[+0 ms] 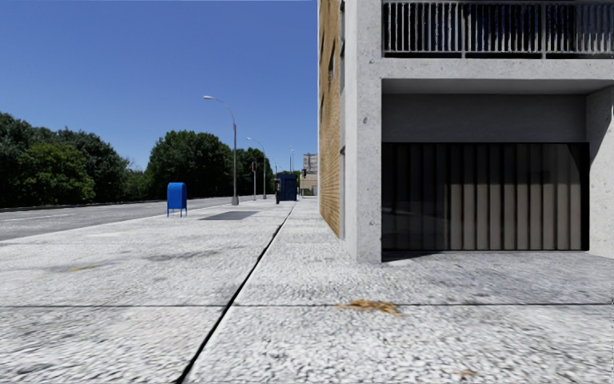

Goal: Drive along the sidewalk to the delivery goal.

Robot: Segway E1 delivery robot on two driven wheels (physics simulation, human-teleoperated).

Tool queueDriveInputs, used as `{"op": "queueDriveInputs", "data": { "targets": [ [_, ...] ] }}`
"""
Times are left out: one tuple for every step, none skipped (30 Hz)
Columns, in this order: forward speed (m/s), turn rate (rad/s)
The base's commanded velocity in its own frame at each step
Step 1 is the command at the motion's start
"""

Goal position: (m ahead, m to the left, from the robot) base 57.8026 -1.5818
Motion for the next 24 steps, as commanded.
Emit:
{"op": "queueDriveInputs", "data": {
  "targets": [
    [2.00,0.00],
    [2.00,0.00],
    [2.00,0.00],
    [2.00,0.00],
    [2.00,0.00],
    [2.00,0.00],
    [2.00,0.00],
    [2.00,0.00],
    [2.00,0.00],
    [2.00,0.00],
    [2.00,0.00],
    [2.00,0.00],
    [1.96,0.00],
    [1.96,0.00],
    [1.92,0.00],
    [1.92,0.00],
    [1.92,0.00],
    [1.92,0.00],
    [1.93,0.00],
    [1.96,0.00],
    [2.00,0.00],
    [2.00,0.00],
    [2.00,0.00],
    [2.00,0.00]
  ]
}}
